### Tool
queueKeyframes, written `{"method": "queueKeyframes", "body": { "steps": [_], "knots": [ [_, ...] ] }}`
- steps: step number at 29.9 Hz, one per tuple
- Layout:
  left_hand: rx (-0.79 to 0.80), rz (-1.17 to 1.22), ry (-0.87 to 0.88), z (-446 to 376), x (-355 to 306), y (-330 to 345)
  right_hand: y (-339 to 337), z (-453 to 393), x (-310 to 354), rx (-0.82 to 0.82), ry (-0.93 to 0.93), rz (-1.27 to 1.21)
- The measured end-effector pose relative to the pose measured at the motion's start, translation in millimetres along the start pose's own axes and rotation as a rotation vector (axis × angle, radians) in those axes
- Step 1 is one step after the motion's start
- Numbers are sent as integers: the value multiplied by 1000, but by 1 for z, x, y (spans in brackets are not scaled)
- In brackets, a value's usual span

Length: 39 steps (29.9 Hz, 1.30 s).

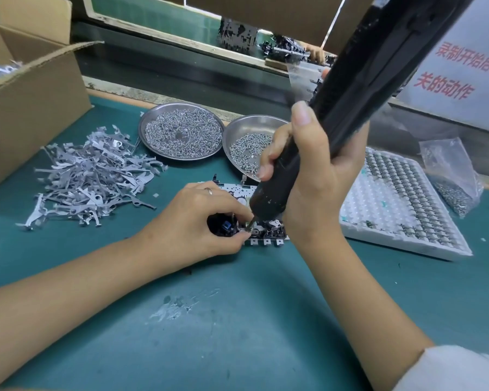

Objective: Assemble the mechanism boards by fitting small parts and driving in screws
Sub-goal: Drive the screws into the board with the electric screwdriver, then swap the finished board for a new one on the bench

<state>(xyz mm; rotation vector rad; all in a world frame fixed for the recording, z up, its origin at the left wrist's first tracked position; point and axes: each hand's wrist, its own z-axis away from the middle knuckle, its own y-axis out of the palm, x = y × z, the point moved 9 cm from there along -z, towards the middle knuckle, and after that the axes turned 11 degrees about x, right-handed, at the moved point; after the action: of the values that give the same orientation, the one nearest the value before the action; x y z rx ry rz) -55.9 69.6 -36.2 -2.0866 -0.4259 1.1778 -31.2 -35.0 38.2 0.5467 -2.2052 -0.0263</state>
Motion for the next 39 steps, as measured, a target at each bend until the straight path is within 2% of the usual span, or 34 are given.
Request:
{"method": "queueKeyframes", "body": {
  "steps": [6, 10, 17, 20, 23, 24, 25, 26, 29, 31, 34, 39],
  "knots": [
    [-7, -3, -21, 2, 1, 0, -17, -3, -1, -70, 0, 56],
    [-15, 0, -36, 3, 2, 0, -18, -3, -14, -49, 88, 82],
    [-24, -13, -48, 4, 2, 0, -20, -1, -10, -32, 99, 100],
    [-15, -2, -44, 4, 1, -1, -30, 3, 3, -69, -26, 259],
    [-51, 108, -56, 4, 2, -5, -52, 26, 34, -328, -285, 557],
    [-102, 165, -78, 5, 5, -10, -51, 37, 40, -348, -353, 659],
    [-169, 213, -107, 6, 11, -16, -42, 45, 39, -259, -391, 751],
    [-239, 248, -138, 8, 17, -22, -25, 49, 29, -73, -370, 832],
    [-399, 270, -183, 13, 32, -38, 27, 69, -32, 572, -81, 1171],
    [-457, 282, -202, 14, 41, -44, 39, 80, -61, 795, 72, 1396],
    [-471, 302, -208, 14, 46, -45, 42, 84, -62, 883, 163, 1483],
    [-453, 291, -181, 17, 43, -44, 37, 118, -27, 895, 136, 1497]
  ]
}}
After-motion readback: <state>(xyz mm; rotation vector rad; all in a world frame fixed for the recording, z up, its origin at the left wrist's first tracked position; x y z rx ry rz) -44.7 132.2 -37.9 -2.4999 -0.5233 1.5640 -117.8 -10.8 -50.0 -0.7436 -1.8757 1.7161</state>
